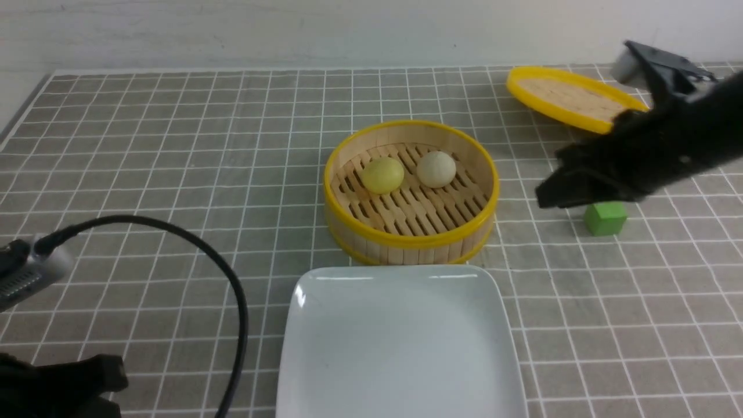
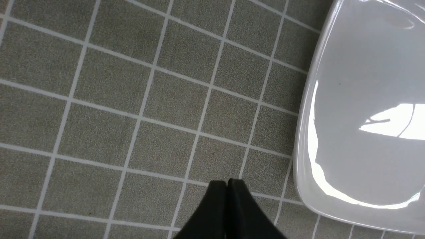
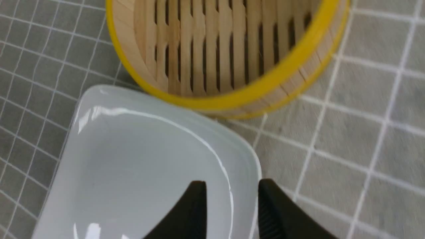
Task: Put the steamed buns into the plate on the grey tablecloth.
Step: 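Reach toward a bun in the bamboo steamer with the right gripper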
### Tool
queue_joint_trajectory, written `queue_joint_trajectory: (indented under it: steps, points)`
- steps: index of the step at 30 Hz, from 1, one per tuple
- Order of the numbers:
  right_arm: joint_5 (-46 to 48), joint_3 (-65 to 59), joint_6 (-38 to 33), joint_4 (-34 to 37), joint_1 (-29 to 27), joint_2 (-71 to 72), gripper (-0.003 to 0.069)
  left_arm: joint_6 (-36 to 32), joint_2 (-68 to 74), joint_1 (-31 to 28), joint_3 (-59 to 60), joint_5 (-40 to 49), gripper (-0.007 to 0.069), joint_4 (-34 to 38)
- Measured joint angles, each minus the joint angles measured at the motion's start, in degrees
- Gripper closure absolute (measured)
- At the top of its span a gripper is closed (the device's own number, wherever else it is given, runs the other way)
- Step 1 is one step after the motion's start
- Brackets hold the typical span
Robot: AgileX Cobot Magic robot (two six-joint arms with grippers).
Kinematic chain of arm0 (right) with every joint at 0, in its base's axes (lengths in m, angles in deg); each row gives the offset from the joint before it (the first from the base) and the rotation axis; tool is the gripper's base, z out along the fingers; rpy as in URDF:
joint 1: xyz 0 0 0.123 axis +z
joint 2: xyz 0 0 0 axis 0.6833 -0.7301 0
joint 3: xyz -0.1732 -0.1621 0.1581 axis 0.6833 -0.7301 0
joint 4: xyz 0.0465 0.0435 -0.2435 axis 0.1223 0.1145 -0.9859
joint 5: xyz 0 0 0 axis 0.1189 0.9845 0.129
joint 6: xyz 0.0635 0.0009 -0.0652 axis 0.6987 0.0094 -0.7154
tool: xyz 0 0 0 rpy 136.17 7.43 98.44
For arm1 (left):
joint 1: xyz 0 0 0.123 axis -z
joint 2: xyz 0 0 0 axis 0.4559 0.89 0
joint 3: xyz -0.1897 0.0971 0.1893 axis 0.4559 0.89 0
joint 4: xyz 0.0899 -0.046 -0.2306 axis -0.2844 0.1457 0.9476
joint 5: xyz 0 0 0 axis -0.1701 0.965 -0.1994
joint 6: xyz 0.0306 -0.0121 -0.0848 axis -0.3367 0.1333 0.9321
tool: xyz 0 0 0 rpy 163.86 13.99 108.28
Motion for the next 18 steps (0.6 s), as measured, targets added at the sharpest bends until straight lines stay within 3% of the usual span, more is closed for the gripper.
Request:
queue_joint_trajectory:
  steps: [9, 18]
  points:
    - [-0.93, 23.74, 2.78, -7.89, 5.62, -21.32, 0.0346, 0.15, 0.0, 0.0, -0.05, -0.99, 0.0564, 0.0]
    - [-10.87, 34.72, 10.48, -19.09, 7.25, -35.12, 0.0346, 0.18, 0.0, 0.0, -0.05, -0.99, 0.0515, 0.0]
